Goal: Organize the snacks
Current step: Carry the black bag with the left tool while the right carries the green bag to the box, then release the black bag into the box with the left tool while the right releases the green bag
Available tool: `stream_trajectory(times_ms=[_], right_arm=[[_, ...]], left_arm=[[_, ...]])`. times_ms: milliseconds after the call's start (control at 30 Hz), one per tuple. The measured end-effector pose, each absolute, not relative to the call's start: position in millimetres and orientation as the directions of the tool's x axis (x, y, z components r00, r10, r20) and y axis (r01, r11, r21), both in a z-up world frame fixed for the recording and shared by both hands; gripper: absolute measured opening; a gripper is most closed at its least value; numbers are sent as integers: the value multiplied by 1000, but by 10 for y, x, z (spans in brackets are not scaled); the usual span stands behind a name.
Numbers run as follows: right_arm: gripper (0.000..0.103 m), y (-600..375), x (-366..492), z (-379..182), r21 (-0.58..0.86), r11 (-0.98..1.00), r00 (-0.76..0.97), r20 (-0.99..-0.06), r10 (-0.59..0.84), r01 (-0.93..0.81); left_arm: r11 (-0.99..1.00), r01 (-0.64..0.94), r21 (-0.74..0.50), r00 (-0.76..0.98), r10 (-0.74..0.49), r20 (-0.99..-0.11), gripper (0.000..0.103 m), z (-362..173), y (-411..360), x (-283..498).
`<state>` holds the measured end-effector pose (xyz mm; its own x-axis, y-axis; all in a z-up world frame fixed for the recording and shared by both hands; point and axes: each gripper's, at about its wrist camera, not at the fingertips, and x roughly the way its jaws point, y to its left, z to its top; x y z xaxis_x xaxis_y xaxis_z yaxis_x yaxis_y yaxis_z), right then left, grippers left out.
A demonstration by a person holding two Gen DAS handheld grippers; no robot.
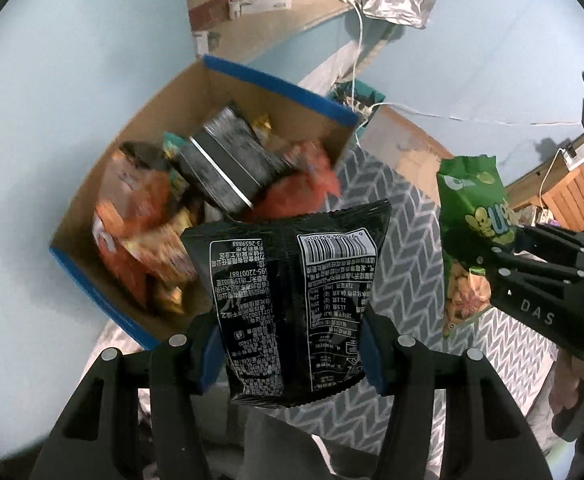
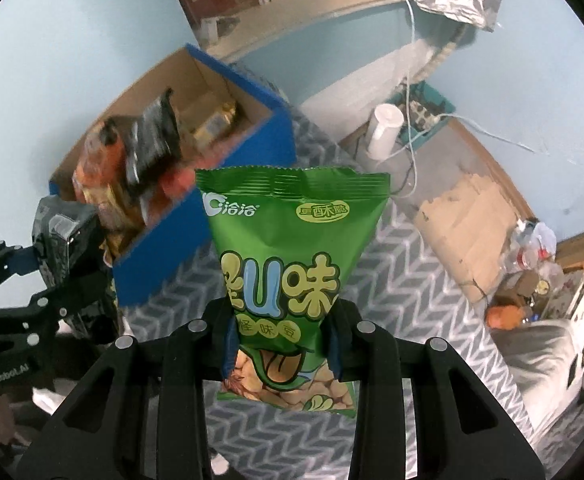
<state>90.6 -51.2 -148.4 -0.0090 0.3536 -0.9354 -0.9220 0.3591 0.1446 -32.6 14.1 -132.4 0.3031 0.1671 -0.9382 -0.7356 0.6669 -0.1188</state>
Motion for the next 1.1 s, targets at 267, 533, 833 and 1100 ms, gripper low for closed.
stream_trajectory(times_ms=[267, 533, 833, 1100], right_arm=[[32, 100, 826, -1437, 145, 326, -18, -931, 365, -934], [32, 634, 776, -1503, 133, 276, -34, -942, 334, -952], [33, 998, 736, -1577, 121, 250, -39, -951, 308, -961], [40, 1053, 736, -1478, 83, 266, 5, -949, 314, -960]], left_arm=[[667, -735, -121, 306, 168, -937, 58, -1281, 702, -438], [671, -732, -115, 307, 174, -936, 58, -1221, 1276, -457], [699, -706, -113, 266, 114, -957, 58, -1442, 1631, -280], [718, -690, -94, 260, 125, -957, 71, -1453, 1708, -225]])
